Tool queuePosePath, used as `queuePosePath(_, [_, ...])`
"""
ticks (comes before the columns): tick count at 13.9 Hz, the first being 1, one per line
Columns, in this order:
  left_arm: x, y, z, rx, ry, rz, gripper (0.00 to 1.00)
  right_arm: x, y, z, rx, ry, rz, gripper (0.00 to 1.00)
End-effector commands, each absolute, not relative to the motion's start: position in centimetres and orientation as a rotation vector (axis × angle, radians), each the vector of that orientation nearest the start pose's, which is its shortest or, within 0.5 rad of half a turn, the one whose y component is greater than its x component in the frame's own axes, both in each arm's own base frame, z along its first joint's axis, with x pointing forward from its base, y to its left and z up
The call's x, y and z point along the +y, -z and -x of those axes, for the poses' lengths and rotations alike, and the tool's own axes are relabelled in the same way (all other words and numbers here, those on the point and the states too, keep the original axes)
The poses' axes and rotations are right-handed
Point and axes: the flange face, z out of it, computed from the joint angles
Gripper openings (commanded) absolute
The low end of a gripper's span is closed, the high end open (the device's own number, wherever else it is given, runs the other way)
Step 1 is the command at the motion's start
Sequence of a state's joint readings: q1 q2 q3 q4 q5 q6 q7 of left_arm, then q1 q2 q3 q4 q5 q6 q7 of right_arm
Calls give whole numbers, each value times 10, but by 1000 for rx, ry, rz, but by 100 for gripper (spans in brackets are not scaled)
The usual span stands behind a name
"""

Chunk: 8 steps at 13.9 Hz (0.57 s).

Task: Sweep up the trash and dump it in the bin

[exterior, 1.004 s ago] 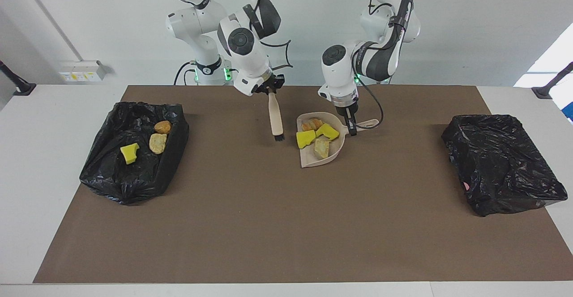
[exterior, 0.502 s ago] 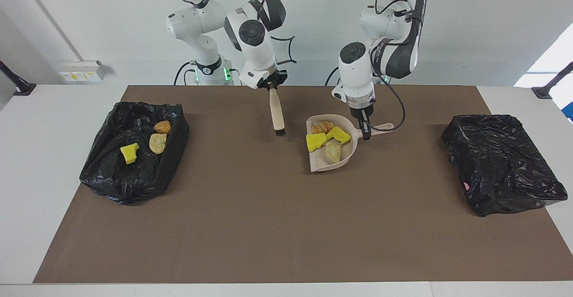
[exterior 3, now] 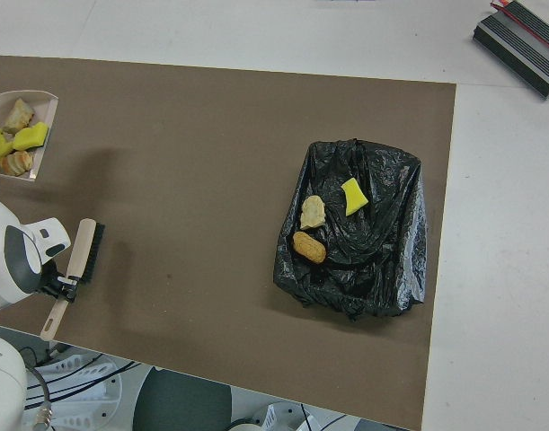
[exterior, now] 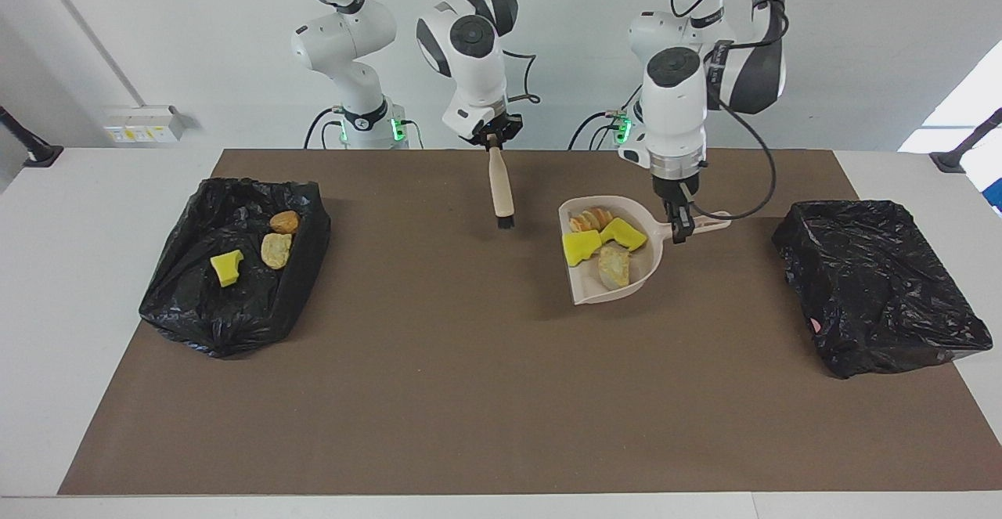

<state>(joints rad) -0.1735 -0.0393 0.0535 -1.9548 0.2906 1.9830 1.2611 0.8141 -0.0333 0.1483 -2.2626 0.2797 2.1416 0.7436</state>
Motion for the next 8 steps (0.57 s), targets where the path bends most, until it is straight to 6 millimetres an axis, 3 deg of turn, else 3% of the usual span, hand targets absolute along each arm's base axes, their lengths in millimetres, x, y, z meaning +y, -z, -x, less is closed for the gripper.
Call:
queuePosePath(1, [13, -507, -563, 1921, -129, 2159, 0, 453, -346, -279, -63, -313, 3075, 0])
queuePosePath(5, [138, -515, -569, 1846, -48, 2193, 0, 455, -340, -281, -58, -306, 3072, 0])
queuePosePath(6, [168, -515, -562, 1840, -32, 2212, 0, 454, -339, -281, -56, -312, 3076, 8])
queuePosePath(7, [193, -515, -556, 1811, -25, 2220, 0, 453, -339, -281, -62, -317, 3084, 99])
queuePosePath(8, [216, -513, -553, 1775, -21, 2230, 0, 454, -342, -281, -88, -303, 3096, 100])
